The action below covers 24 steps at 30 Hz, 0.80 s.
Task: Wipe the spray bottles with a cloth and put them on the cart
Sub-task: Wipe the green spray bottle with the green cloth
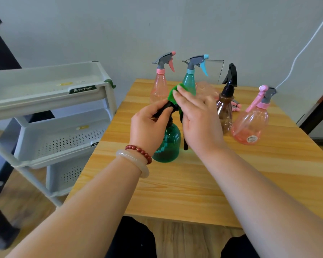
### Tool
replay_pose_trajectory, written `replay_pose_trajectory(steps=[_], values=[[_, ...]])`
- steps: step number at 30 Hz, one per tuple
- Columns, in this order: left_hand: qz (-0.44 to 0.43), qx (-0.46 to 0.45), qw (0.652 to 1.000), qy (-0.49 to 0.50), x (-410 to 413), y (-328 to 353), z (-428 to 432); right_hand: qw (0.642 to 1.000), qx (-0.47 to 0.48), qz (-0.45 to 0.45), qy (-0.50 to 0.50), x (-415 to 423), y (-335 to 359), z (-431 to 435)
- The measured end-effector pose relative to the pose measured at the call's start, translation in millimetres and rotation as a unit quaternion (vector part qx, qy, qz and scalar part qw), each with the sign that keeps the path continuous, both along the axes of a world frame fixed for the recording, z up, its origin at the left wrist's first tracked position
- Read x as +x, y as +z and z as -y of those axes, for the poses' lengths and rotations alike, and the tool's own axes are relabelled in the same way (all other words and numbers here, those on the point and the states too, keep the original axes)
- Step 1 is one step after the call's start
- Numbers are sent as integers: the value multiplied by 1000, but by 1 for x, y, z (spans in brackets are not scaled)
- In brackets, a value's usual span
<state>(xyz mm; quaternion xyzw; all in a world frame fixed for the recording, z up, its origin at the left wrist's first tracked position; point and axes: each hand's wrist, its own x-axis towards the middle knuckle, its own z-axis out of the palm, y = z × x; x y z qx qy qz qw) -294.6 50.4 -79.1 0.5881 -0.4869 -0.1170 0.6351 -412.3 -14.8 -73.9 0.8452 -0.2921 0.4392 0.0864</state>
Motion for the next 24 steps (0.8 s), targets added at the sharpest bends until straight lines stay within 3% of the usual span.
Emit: replay_pose_trajectory(steps=[9, 12, 17, 20, 24], values=[[53, -4, 998, 17, 2, -3, 2, 1000, 7, -5, 9, -4, 1, 3], [53, 0, 998, 19, 2, -2, 3, 998, 52, 29, -12, -3, 6, 6], [58, -5, 998, 16, 1, -2, 1, 1000, 8, -10, 19, -7, -3, 0], [63, 5, 998, 22, 2, -2, 1, 997, 70, 5, -17, -8, 4, 12], [70, -4, 997, 20, 1, -4, 0, 999, 12, -25, 32, -8, -2, -1]])
